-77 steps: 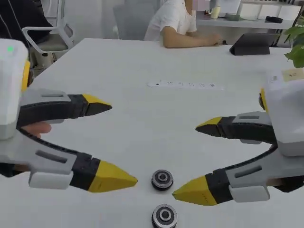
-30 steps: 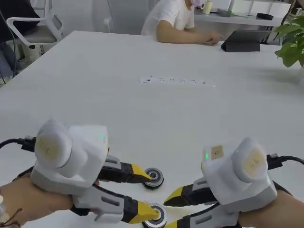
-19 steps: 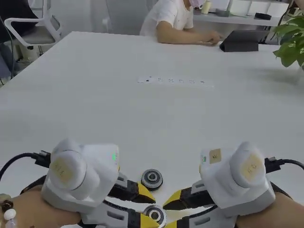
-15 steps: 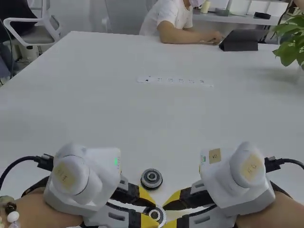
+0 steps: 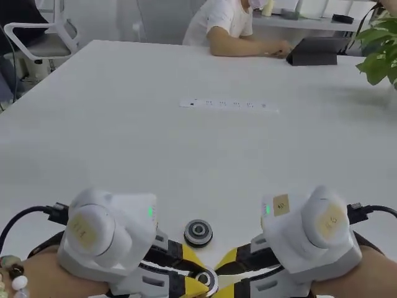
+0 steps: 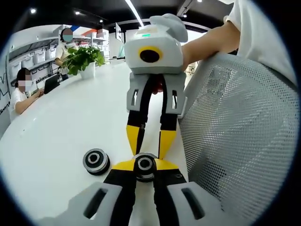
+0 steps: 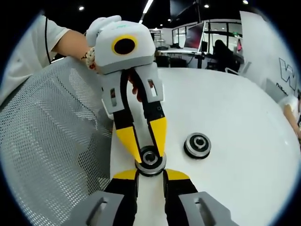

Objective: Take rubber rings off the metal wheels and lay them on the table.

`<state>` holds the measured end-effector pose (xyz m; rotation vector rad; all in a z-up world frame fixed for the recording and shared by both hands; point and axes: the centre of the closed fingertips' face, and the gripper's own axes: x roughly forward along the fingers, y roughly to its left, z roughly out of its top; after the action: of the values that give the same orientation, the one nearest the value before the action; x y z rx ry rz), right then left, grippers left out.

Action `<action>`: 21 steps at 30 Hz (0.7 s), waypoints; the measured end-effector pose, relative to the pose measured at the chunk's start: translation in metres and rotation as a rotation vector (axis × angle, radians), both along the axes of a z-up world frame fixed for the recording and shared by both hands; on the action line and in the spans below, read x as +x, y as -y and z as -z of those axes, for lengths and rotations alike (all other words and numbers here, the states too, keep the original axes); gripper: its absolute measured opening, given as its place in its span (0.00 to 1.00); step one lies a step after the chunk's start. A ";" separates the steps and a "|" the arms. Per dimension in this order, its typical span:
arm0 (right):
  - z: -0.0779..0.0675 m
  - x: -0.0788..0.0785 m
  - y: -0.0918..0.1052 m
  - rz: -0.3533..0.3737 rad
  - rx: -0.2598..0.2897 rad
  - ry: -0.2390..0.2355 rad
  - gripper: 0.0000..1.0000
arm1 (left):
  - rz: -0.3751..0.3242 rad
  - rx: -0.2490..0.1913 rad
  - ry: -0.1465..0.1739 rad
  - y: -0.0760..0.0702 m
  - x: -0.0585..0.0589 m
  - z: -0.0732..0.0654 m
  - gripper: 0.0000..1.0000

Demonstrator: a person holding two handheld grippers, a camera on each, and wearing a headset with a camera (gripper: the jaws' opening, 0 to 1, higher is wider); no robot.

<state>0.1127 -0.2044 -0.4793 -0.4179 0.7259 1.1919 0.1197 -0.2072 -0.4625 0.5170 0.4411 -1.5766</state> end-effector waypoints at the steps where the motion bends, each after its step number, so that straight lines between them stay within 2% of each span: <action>1: 0.002 0.000 0.002 -0.004 -0.017 0.002 0.15 | 0.000 -0.001 0.001 0.000 0.000 0.000 0.08; 2: 0.005 0.001 0.007 -0.017 -0.059 0.020 0.08 | 0.000 -0.002 0.003 0.000 0.000 0.000 0.08; 3: 0.004 0.000 0.005 -0.018 -0.039 0.017 0.06 | 0.000 -0.003 0.004 0.001 0.000 0.000 0.08; 5: 0.003 0.001 0.005 -0.005 -0.036 0.011 0.06 | 0.001 -0.005 0.006 0.001 0.000 -0.001 0.08; 9: 0.004 0.003 0.007 -0.009 -0.050 0.031 0.03 | -0.001 -0.005 0.009 0.001 0.000 -0.001 0.08; 12: 0.004 0.007 0.009 0.026 -0.061 0.031 0.00 | -0.007 -0.006 0.012 0.002 0.001 -0.001 0.08; 14: 0.002 0.010 0.010 0.059 -0.059 0.019 0.00 | -0.012 -0.007 0.015 0.003 0.002 -0.001 0.08; 21: -0.001 0.015 0.014 0.221 -0.003 -0.105 0.00 | -0.021 -0.018 0.026 0.004 0.003 -0.002 0.08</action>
<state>0.1280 -0.2189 -0.4779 -0.2709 0.8424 1.0099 0.1228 -0.2115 -0.4604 0.5168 0.4112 -1.5503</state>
